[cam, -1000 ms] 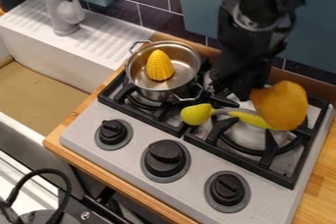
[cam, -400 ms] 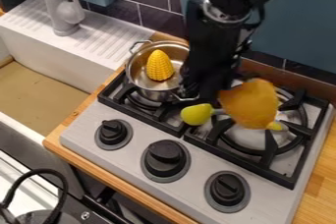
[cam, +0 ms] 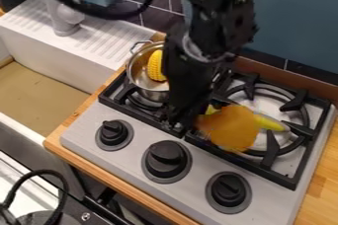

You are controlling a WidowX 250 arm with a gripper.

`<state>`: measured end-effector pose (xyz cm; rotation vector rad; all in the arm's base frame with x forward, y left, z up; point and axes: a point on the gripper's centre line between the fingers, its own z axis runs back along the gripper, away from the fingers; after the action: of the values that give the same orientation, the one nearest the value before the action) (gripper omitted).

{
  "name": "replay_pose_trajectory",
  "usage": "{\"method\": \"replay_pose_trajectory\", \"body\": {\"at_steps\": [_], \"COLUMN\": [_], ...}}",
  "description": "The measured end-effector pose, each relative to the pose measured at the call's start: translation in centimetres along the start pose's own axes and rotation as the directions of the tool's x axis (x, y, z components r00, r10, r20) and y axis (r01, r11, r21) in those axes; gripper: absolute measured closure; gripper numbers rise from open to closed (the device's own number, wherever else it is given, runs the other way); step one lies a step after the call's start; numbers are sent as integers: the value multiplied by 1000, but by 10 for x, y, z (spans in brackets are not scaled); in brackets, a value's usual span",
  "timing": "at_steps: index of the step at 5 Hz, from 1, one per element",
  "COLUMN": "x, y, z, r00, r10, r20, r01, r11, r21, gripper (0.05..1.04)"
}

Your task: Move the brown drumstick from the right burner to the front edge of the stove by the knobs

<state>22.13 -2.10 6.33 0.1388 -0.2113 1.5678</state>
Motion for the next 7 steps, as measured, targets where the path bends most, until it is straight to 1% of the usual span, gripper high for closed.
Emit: {"method": "replay_pose_trajectory", "body": {"at_steps": [1, 2, 3, 4, 5, 6, 7], "x": [-7, -14, -14, -12, -9, -1, 8], "y": [4, 6, 6, 7, 1, -2, -6], "z": [-17, -24, -28, -33, -24, -16, -3], "r00": [999, 999, 1000, 996, 985, 980, 976], "r10": [48, 38, 15, -85, -154, -173, -162], "r20": [4, -8, 1, -38, -78, -99, -143], "r01": [-48, -38, -15, 87, 162, 187, 185], "r11": [999, 999, 1000, 993, 979, 969, 968], "r21": [7, 2, -7, 75, 120, 159, 169], "gripper": [898, 898, 881, 810, 555, 252, 74]}}
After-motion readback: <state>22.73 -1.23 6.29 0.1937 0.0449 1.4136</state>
